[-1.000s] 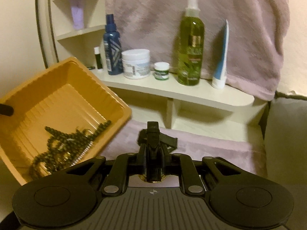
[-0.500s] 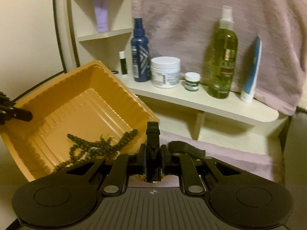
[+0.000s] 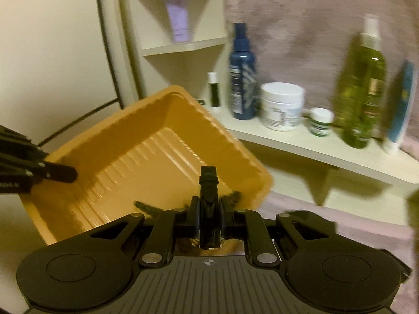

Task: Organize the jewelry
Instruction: 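Carry the black hair clip into the orange tray and open the right tool, then move the right tool back to the black strap watch on the towel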

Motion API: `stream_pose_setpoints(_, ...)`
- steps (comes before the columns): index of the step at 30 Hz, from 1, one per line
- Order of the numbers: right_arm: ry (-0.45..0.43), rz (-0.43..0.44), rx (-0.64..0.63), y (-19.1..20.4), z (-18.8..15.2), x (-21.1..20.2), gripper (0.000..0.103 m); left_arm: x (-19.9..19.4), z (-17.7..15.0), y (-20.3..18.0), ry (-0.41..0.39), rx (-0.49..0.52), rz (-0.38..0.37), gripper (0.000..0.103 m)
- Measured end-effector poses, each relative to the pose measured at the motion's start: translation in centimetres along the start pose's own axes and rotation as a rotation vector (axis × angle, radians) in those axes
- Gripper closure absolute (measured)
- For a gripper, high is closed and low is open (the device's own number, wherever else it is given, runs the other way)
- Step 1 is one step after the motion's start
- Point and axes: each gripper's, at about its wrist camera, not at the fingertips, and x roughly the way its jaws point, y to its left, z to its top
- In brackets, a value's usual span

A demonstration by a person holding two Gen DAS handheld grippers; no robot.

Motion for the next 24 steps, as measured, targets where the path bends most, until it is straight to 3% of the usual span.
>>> stream_pose_setpoints(12, -0.038, 0.052, 0.047, 1.5, 1.6, 3.8, 0.087, 0.1, -0.1, 0.3, 0.001, -0.006, -0.006, 0.092)
stream_pose_setpoints(16, -0.055, 0.042, 0.055, 1.1, 1.5, 3.3, 0.061, 0.2, -0.1, 0.4, -0.001, -0.011, -0.009, 0.092)
stream_pose_setpoints(24, -0.061, -0.039, 0.08, -1.5, -0.8, -0.1, 0.061, 0.2, -0.3, 0.4, -0.004, -0.018, -0.008, 0.092)
